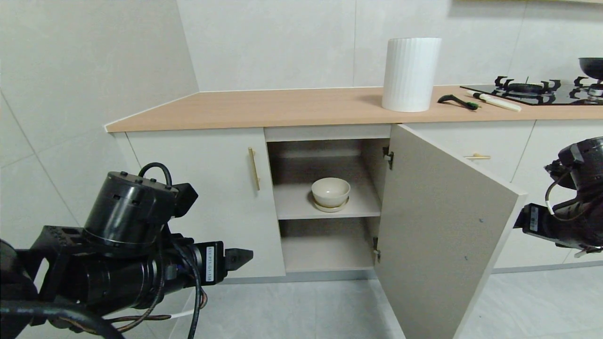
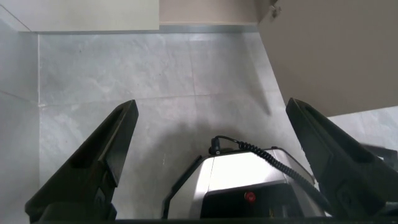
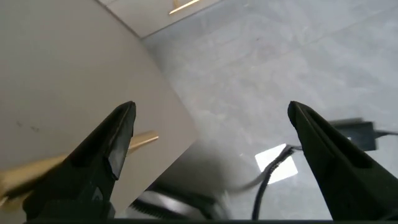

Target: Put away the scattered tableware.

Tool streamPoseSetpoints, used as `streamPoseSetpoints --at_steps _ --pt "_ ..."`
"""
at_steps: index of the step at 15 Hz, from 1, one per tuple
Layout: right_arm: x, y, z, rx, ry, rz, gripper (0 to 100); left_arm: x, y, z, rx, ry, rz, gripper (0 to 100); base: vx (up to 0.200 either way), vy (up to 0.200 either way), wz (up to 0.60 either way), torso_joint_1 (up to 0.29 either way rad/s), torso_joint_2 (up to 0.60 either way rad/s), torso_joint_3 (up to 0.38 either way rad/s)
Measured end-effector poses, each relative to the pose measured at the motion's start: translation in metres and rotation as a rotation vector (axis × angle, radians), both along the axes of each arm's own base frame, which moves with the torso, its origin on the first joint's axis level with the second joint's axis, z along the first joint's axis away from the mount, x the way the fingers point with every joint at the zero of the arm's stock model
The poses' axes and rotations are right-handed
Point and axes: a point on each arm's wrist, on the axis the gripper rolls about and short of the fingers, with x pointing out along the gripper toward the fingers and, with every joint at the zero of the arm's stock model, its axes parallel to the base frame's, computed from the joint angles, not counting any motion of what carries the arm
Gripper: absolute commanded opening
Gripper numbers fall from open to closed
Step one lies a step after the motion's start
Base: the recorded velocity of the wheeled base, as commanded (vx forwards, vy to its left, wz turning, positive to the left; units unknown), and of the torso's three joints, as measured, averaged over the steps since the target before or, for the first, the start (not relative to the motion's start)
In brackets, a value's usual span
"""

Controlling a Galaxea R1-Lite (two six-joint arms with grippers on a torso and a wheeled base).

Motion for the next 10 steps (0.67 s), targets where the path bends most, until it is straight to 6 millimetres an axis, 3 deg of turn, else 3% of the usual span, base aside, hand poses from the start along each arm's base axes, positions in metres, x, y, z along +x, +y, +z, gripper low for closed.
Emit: streamPoseSetpoints --at_steps 4,7,10 --pt "0.000 0.026 -0.003 0.047 0.006 0.072 100 0.000 0.000 0.001 -0.001 -0.003 0.000 100 0.000 0.000 0.00 0.000 0.00 0.000" --pt "-0.001 0.060 -0.005 0.054 0.000 0.191 100 -0.001 0.000 0.002 -0.003 -0.007 0.001 100 0.000 0.000 0.00 0.000 0.00 0.000" --pt "0.011 0.099 -0.014 0.084 -0.057 0.331 100 -0.001 0.001 0.002 -0.005 -0.009 0.000 100 0.000 0.000 0.00 0.000 0.00 0.000"
